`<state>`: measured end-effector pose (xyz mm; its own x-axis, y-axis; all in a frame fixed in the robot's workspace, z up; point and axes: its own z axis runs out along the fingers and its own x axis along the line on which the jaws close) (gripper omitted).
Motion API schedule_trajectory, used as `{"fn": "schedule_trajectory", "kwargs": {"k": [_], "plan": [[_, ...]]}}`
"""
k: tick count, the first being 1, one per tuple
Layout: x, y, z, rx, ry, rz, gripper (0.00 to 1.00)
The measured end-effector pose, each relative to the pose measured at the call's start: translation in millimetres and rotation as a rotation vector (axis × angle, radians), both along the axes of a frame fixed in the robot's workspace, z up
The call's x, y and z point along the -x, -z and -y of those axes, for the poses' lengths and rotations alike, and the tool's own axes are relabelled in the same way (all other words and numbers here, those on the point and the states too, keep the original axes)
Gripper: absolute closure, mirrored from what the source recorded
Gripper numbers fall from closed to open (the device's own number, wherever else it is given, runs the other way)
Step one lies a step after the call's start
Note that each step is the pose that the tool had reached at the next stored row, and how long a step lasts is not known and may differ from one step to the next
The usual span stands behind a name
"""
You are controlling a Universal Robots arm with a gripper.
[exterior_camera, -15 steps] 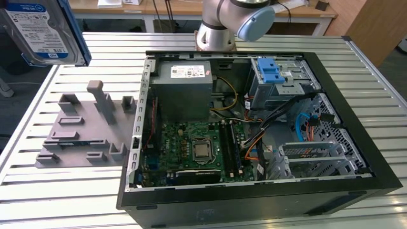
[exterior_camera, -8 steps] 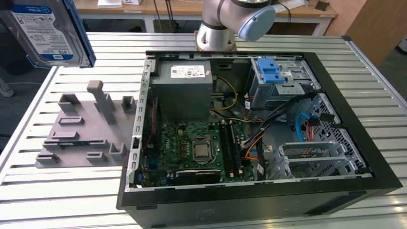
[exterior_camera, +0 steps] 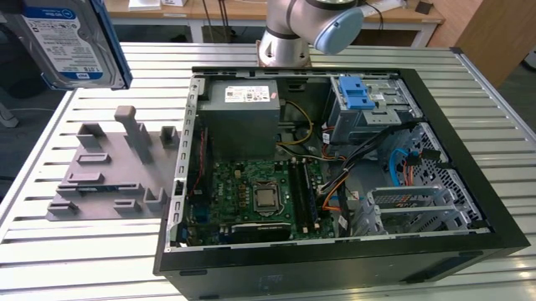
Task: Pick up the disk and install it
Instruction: 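Pick up the disk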
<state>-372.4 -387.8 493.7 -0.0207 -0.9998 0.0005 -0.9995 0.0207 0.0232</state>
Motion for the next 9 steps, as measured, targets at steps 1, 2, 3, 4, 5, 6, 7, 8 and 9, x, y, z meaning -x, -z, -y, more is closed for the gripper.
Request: {"fn": "schedule_trajectory", "kwargs": {"k": [1,2,3,4,5,6,7,8,9], "plan": [[-1.7,0.0,0.2,0.0000,0.000,0.0000,0.64],[-3.4,0.0,0.4,0.0000,0.000,0.0000,0.64],[-4.9,0.0,0.6,0.0000,0.000,0.0000,0.64],[-6.3,0.0,0.7,0.0000,0.000,0.0000,0.64],[-7.7,0.0,0.9,0.0000,0.000,-0.0001,0.64],[-9.1,0.0,1.1,0.0000,0.000,0.0000,0.64],[-10.5,0.0,1.2,0.0000,0.000,-0.0001,0.64],[-12.0,0.0,1.2,0.0001,0.000,-0.0001,0.64],[-13.3,0.0,1.4,0.0000,0.000,0.0000,0.64]]}}
